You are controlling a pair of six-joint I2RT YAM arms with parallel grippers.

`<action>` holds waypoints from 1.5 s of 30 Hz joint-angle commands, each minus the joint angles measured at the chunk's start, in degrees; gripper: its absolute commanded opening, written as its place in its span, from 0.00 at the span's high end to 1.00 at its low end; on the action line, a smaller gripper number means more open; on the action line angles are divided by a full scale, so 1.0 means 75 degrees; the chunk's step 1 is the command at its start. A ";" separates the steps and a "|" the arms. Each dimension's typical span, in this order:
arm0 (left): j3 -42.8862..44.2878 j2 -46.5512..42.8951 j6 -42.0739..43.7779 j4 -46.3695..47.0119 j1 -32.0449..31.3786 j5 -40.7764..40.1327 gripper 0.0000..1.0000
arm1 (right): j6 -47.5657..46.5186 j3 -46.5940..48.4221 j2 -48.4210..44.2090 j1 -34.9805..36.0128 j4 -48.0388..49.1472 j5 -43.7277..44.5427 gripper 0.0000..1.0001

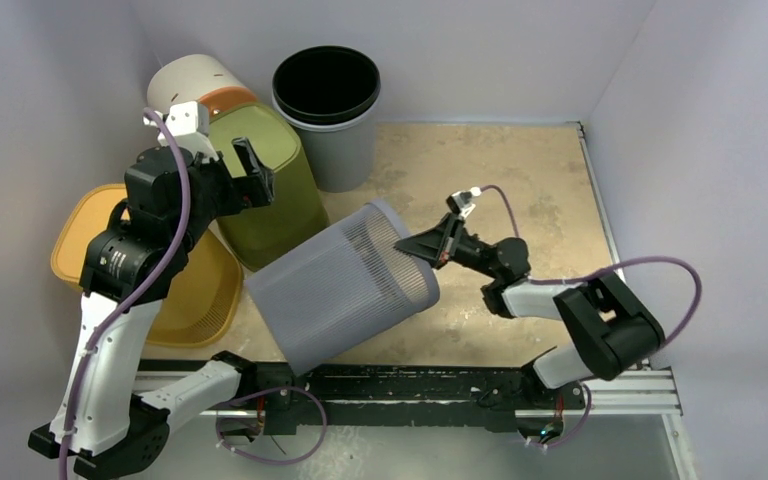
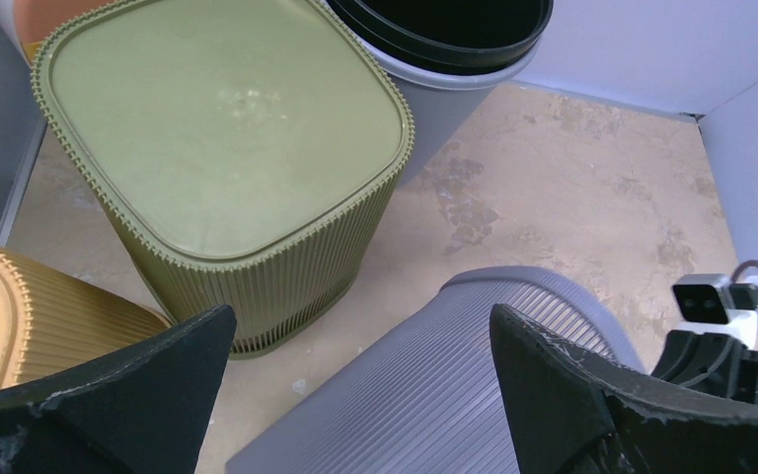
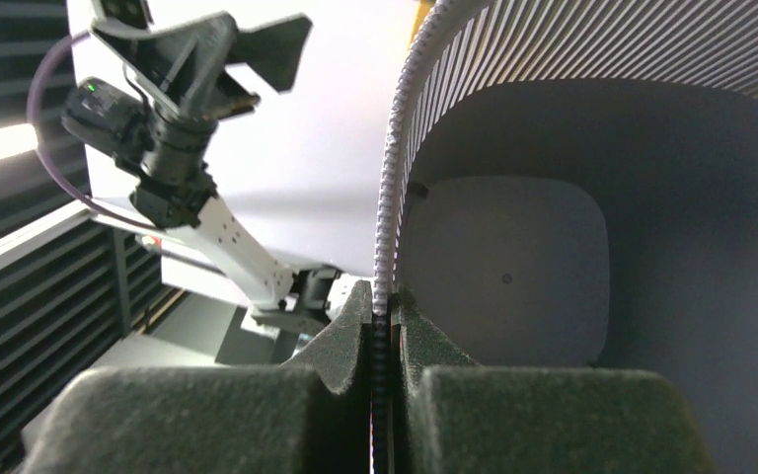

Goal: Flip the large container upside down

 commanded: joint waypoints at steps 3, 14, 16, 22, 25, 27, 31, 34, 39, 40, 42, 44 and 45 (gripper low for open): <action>0.0189 0.0055 -0.0132 0.0037 -0.0018 -0.0144 0.03 | 0.0292 0.0623 0.0579 0.0324 0.3647 0.0352 1.00; 0.0282 -0.0130 0.0054 -0.0321 -0.0026 -0.0397 0.03 | 0.0340 0.0107 0.1806 -0.1320 0.3640 -0.0865 1.00; 0.0293 -0.0175 0.0081 -0.0371 -0.0018 -0.0446 0.03 | 0.0223 0.0110 0.1974 -0.1696 0.3643 -0.1219 1.00; 0.0151 -0.0301 0.0078 -0.0404 -0.0022 -0.0481 0.03 | -0.0215 0.0268 0.2690 -0.2761 0.3627 -0.2211 1.00; -0.0050 -0.0412 0.0069 -0.0345 -0.0024 -0.0498 0.03 | -0.0535 0.0351 0.3030 -0.3249 0.3633 -0.2561 1.00; -0.0167 -0.0448 0.0066 -0.0299 -0.0019 -0.0513 0.03 | -0.0674 0.0419 0.3245 -0.3493 0.3628 -0.2701 0.94; -0.0352 -0.0460 0.0054 -0.0215 -0.0018 -0.0490 0.03 | -0.0852 0.0593 0.3663 -0.3801 0.3630 -0.2956 0.88; -0.0535 -0.0484 0.0057 -0.0101 -0.0015 -0.0467 0.03 | -0.0965 0.0621 0.3867 -0.4046 0.3634 -0.3035 0.82; -0.0771 -0.0458 0.0051 0.0089 -0.0023 -0.0415 0.03 | -0.1080 0.0691 0.3925 -0.4109 0.3630 -0.3038 0.71; -0.0787 -0.0450 0.0049 0.0113 -0.0017 -0.0400 0.03 | -0.1078 0.0704 0.3966 -0.4126 0.3633 -0.3044 0.69; -0.0819 -0.0449 0.0045 0.0143 -0.0018 -0.0385 0.03 | -0.1075 0.0728 0.4045 -0.4161 0.3627 -0.3059 0.67; -0.0873 -0.0468 0.0058 0.0176 -0.0024 -0.0393 0.03 | -0.1093 0.0762 0.4128 -0.4195 0.3636 -0.3069 0.65; -0.0908 -0.0482 0.0055 0.0190 -0.0018 -0.0396 0.03 | -0.1095 0.0759 0.4172 -0.4212 0.3629 -0.3070 0.64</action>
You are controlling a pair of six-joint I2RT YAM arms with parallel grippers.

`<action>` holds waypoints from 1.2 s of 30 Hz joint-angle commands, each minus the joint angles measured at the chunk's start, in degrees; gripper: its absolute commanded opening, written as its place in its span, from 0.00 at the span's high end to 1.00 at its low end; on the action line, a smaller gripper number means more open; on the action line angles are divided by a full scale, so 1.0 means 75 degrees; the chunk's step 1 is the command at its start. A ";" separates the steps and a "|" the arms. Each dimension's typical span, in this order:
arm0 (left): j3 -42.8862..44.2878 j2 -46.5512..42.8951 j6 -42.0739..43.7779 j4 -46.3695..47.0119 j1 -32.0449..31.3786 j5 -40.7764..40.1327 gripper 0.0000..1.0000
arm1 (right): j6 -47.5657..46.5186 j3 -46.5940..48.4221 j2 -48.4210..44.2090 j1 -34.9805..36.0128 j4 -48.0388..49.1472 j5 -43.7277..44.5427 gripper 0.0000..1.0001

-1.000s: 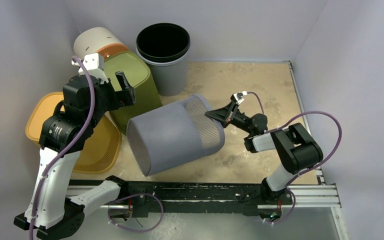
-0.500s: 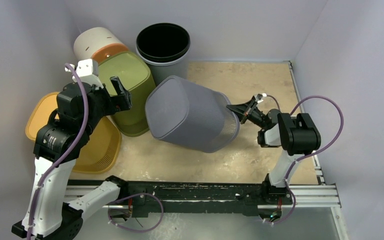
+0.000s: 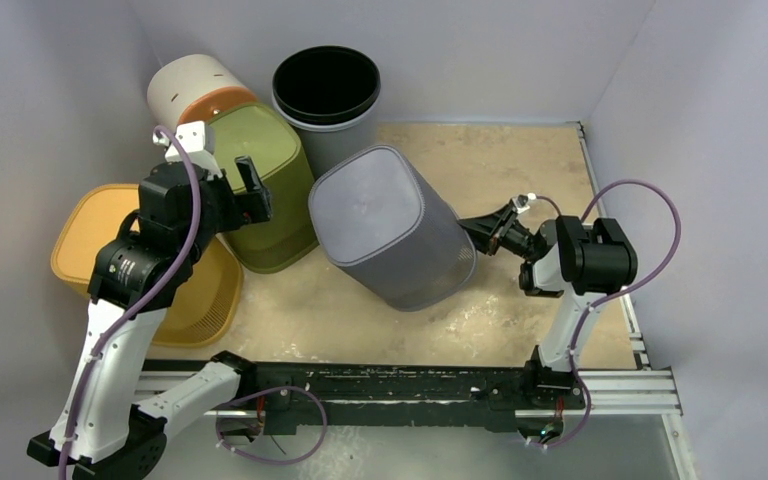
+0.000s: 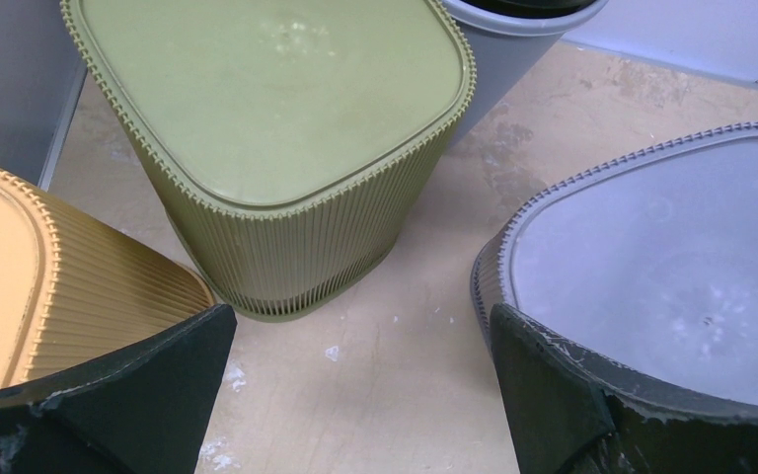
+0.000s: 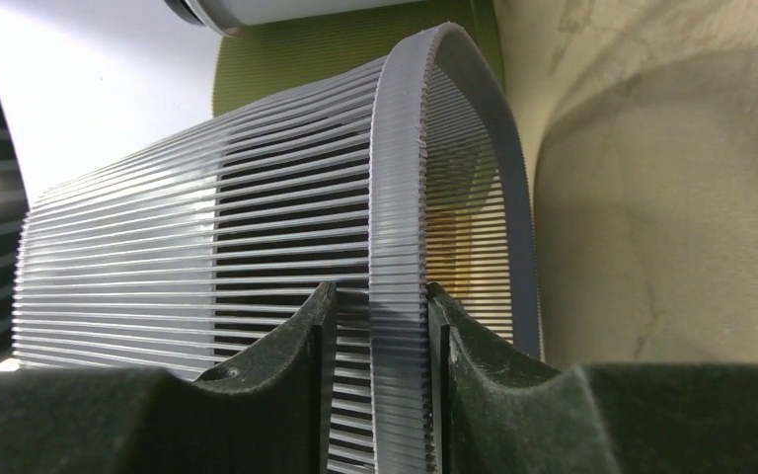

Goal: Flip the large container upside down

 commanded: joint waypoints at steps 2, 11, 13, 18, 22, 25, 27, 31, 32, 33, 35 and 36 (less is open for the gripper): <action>-0.0127 -0.0119 0.0047 0.0430 -0.0015 0.0000 0.03 | -0.0843 0.0044 0.0228 -0.0071 0.3063 -0.0557 0.61; -0.0182 -0.0165 0.0081 0.0444 -0.0015 0.0009 0.03 | -0.0899 0.0005 0.0276 -0.0321 0.3042 -0.0543 0.58; -0.0185 -0.0167 0.0066 0.0454 -0.0022 0.0029 0.03 | -0.0901 0.0025 0.0334 -0.0403 0.3046 -0.0584 0.57; -0.0228 -0.0179 0.0034 0.0522 -0.0023 0.0089 0.03 | -0.0864 0.0304 0.0684 -0.0614 0.3030 -0.0780 0.54; -0.0239 -0.0183 0.0033 0.0531 -0.0018 0.0109 0.03 | -0.0868 0.0562 0.0941 -0.0753 0.3063 -0.0750 0.53; -0.0231 -0.0193 0.0053 0.0498 -0.0017 0.0058 0.03 | -0.0833 0.0804 0.1148 -0.0889 0.3079 -0.0698 0.53; -0.0246 -0.0198 0.0073 0.0493 -0.0018 0.0044 0.03 | -0.0749 0.0985 0.1307 -0.0960 0.3089 -0.0698 0.53; -0.0379 -0.0214 0.0075 0.0597 -0.0019 0.0108 0.03 | -0.0675 0.1523 0.1607 -0.1124 0.3093 -0.0769 0.50; -0.0404 -0.0205 0.0075 0.0623 -0.0015 0.0130 0.03 | -0.0594 0.1754 0.1716 -0.1164 0.3109 -0.0788 0.48; -0.0432 -0.0189 0.0075 0.0661 -0.0022 0.0146 0.03 | -0.0528 0.1883 0.1829 -0.1194 0.3127 -0.0807 0.47; -0.0479 -0.0188 0.0094 0.0689 -0.0017 0.0148 0.03 | -0.0448 0.2197 0.2019 -0.1239 0.3123 -0.0830 0.45; -0.0512 -0.0201 0.0108 0.0700 -0.0017 0.0149 0.03 | -0.0437 0.2306 0.2113 -0.1255 0.3124 -0.0828 0.45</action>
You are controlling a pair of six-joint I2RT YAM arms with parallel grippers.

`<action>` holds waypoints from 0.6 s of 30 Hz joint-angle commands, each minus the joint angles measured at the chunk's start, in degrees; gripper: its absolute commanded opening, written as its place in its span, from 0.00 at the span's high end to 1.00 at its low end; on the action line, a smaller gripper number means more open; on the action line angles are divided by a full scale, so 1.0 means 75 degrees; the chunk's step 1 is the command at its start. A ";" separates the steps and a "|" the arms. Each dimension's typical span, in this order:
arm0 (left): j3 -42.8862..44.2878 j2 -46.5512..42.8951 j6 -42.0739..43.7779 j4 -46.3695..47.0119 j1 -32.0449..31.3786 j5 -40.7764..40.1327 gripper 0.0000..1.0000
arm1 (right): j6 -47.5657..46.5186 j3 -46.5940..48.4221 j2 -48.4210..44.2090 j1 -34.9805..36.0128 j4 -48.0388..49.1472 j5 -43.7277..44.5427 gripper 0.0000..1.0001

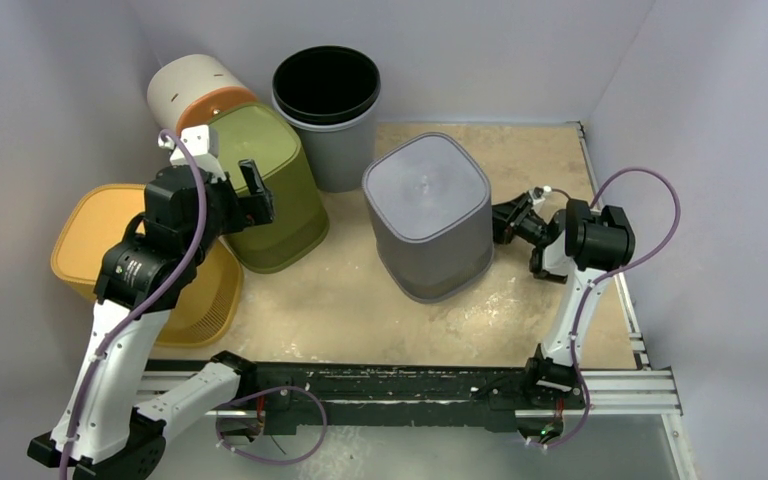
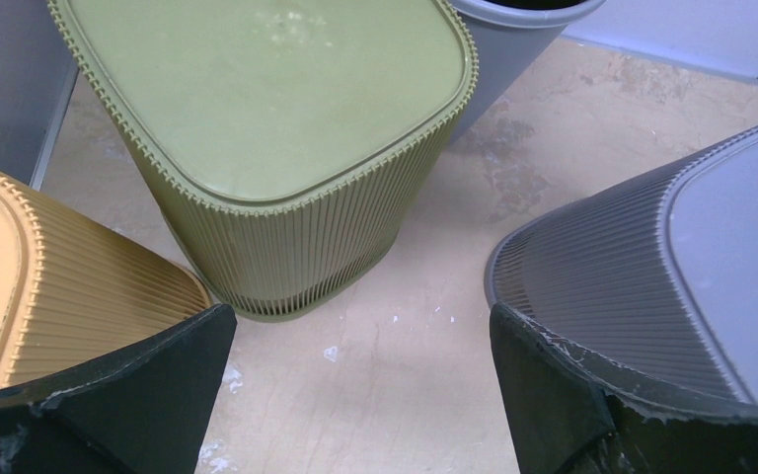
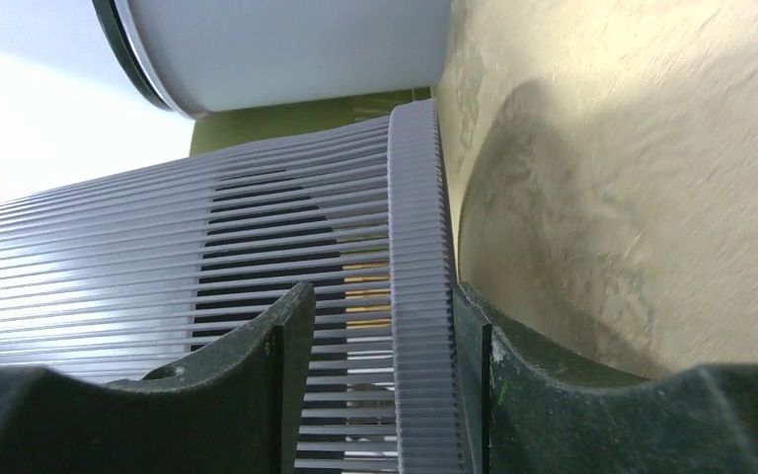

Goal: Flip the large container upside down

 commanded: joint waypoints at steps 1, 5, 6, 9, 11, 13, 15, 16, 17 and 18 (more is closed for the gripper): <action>-0.0113 -0.0060 0.0117 0.0447 -0.0017 0.0087 0.03 | 0.0155 0.0741 0.0250 -0.0161 0.3312 -0.0183 0.44; -0.0230 -0.0070 0.0142 0.0504 -0.0022 0.0072 0.03 | -0.0243 0.1118 0.0460 -0.0298 0.2567 -0.0135 0.43; -0.0270 -0.0071 0.0152 0.0523 -0.0018 0.0082 0.03 | -0.0454 0.1197 0.0457 -0.0319 0.2272 -0.0121 0.43; -0.0392 -0.0070 0.0175 0.0589 -0.0014 0.0063 0.03 | -0.1445 0.1417 0.0279 -0.0386 0.0818 -0.0056 0.43; -0.0475 -0.0069 0.0190 0.0644 -0.0016 0.0051 0.03 | -0.2365 0.1620 0.0030 -0.0406 -0.0481 0.0096 0.42; -0.0556 -0.0058 0.0196 0.0717 -0.0022 0.0050 0.03 | -0.3206 0.1803 -0.0137 -0.0417 -0.1563 0.0240 0.42; -0.0629 -0.0041 0.0209 0.0800 -0.0020 0.0050 0.03 | -0.3495 0.1899 -0.0155 -0.0427 -0.2044 0.0301 0.42; -0.0666 -0.0007 0.0212 0.0835 -0.0015 0.0059 0.03 | -0.3500 0.1898 -0.0116 -0.0438 -0.2075 0.0316 0.42; -0.0703 0.0004 0.0218 0.0870 -0.0025 0.0067 0.03 | -0.3489 0.1897 -0.0050 -0.0460 -0.2093 0.0344 0.42; -0.0763 0.0015 0.0219 0.0923 -0.0024 0.0079 0.03 | -0.3502 0.2096 0.0002 -0.0480 -0.2116 0.0384 0.42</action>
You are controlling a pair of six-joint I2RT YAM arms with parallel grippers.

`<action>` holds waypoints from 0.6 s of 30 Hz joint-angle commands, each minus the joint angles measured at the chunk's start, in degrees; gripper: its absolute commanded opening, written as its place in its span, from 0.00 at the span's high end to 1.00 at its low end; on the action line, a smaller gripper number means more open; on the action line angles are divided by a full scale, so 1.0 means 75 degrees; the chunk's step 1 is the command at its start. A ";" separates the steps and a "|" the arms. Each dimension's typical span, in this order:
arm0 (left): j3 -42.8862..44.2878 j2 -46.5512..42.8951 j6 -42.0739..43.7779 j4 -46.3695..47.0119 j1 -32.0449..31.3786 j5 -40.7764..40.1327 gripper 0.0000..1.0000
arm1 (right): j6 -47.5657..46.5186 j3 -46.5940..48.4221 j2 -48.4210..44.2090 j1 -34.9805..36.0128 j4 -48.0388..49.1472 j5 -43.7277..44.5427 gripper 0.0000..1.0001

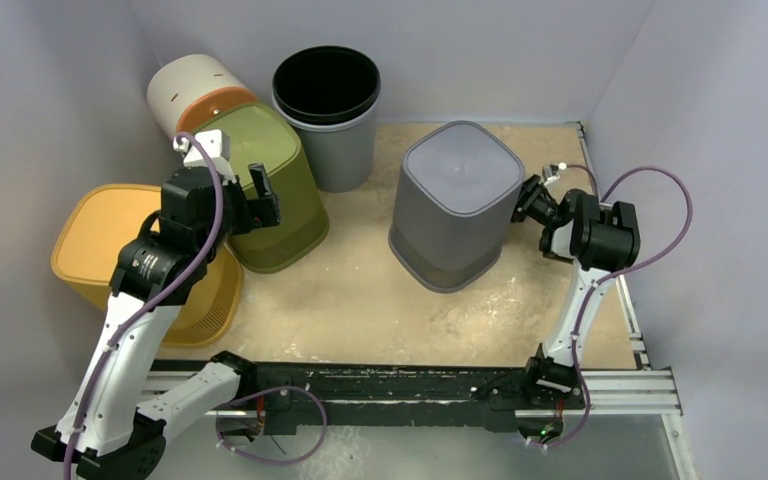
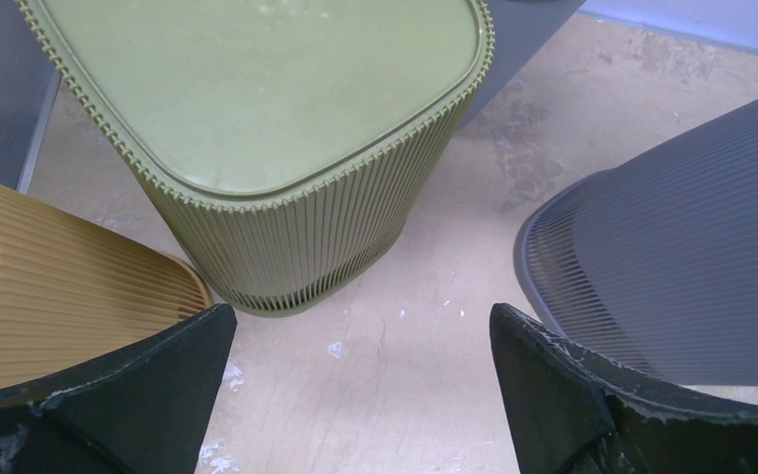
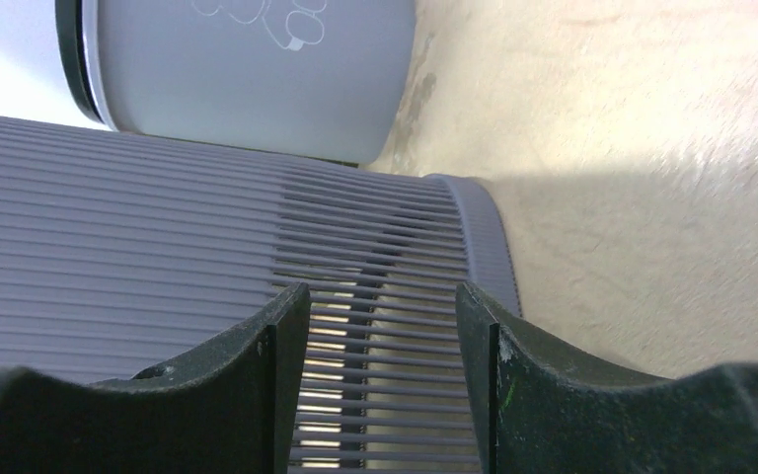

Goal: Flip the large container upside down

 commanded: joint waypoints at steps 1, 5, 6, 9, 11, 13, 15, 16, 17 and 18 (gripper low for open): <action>-0.0184 0.0017 0.0155 0.0601 -0.0017 0.0085 0.03 | -0.1052 0.0502 -0.0207 -0.0105 -0.0692 0.0282 0.42; -0.0375 0.0095 0.0180 0.0730 -0.0017 0.0112 0.03 | -0.2168 0.0894 -0.0513 -0.0141 -0.2307 0.0718 0.42; -0.0390 0.0119 0.0193 0.0735 -0.0025 0.0112 0.03 | -0.2503 0.0959 -0.0764 -0.0150 -0.2778 0.0884 0.41; -0.0429 0.0151 0.0205 0.0756 -0.0016 0.0121 0.03 | -0.3380 0.1121 -0.1639 -0.0168 -0.4357 0.1575 0.40; -0.0434 0.0123 0.0209 0.0773 -0.0019 0.0141 0.03 | -0.3983 0.1339 -0.2354 -0.0157 -0.5351 0.1982 0.39; -0.0410 0.0089 0.0213 0.0764 -0.0021 0.0156 0.03 | -0.4839 0.1688 -0.3162 -0.0155 -0.6678 0.2652 0.36; -0.0367 0.0055 0.0207 0.0750 -0.0021 0.0224 0.03 | -0.5449 0.2017 -0.3930 -0.0145 -0.7727 0.2999 0.35; -0.0347 0.0040 0.0197 0.0744 -0.0015 0.0258 0.03 | -0.5577 0.2061 -0.4299 -0.0145 -0.7947 0.3071 0.35; -0.0353 0.0005 0.0191 0.0741 -0.0014 0.0274 0.03 | -0.5652 0.2115 -0.4690 -0.0142 -0.8089 0.3192 0.32; -0.0361 -0.0020 0.0174 0.0753 -0.0020 0.0289 0.03 | -0.5786 0.2213 -0.5036 -0.0128 -0.8354 0.3205 0.29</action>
